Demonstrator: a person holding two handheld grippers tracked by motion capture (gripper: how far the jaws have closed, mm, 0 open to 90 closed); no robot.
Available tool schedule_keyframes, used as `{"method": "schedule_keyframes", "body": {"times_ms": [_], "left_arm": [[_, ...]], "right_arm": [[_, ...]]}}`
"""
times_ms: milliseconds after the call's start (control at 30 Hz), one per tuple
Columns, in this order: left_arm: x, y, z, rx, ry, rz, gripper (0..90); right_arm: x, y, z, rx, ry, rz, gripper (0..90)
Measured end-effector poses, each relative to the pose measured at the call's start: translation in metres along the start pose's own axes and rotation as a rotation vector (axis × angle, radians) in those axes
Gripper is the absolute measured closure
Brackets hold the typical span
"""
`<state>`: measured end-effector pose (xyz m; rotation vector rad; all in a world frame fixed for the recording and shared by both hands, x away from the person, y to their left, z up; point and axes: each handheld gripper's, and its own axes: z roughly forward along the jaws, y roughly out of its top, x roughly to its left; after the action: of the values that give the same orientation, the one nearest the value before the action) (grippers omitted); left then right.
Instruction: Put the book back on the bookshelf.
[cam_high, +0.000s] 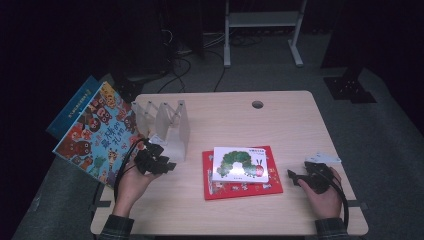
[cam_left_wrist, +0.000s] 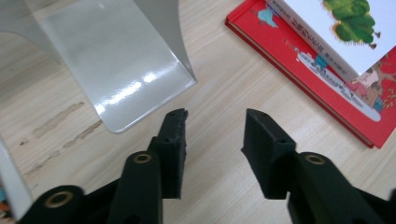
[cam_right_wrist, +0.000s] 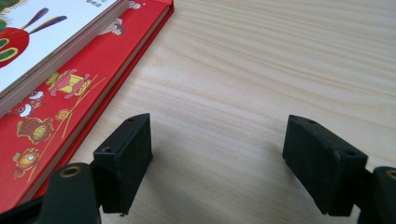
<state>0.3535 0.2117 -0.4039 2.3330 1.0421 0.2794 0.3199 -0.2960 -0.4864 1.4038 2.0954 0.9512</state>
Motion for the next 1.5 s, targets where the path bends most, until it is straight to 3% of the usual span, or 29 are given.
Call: {"method": "schedule_keyframes", "body": {"times_ms": [133, 167, 333, 467, 567, 767, 867, 1033, 1200, 1300, 1500], "left_arm": [[-0.005, -0.008, 0.010, 0.014, -0.002, 0.031, 44.1], [-0.006, -0.010, 0.013, 0.023, 0.009, 0.055, 41.2], [-0.012, -0.019, 0.022, 0.002, 0.014, 0.119, 30.5], [-0.017, -0.028, 0.031, 0.003, -0.001, 0.147, 22.3], [-0.018, -0.033, 0.036, -0.001, -0.030, 0.157, 18.8], [-0.023, -0.040, 0.045, 0.002, -0.044, 0.211, 12.1], [-0.022, -0.043, 0.049, -0.004, -0.070, 0.214, 8.6], [-0.018, -0.049, 0.052, -0.075, -0.111, 0.241, 4.0], [-0.017, -0.057, 0.054, -0.145, -0.119, 0.232, 2.5], [-0.016, -0.060, 0.056, -0.178, -0.122, 0.232, 1.0], [-0.015, -0.062, 0.055, -0.175, -0.127, 0.237, 0.0]], "right_arm": [[0.000, 0.000, 0.000, 0.000, 0.002, -0.004, 22.0], [0.000, 0.000, 0.000, -0.001, 0.004, -0.007, 21.4], [0.000, 0.000, 0.000, 0.004, 0.010, -0.011, 20.1], [0.000, 0.000, 0.000, 0.004, 0.010, -0.011, 20.1], [0.000, 0.000, 0.001, 0.005, 0.012, -0.012, 19.3], [0.000, 0.000, 0.001, 0.009, 0.011, -0.011, 17.4], [0.000, 0.001, 0.001, 0.010, 0.012, -0.012, 17.1], [0.000, 0.001, 0.001, 0.009, 0.012, -0.013, 17.1], [0.000, 0.001, 0.001, 0.009, 0.012, -0.013, 17.2], [0.001, 0.000, 0.000, 0.000, 0.014, -0.014, 23.5], [0.003, -0.001, -0.004, -0.011, 0.027, -0.029, 33.0]]}}
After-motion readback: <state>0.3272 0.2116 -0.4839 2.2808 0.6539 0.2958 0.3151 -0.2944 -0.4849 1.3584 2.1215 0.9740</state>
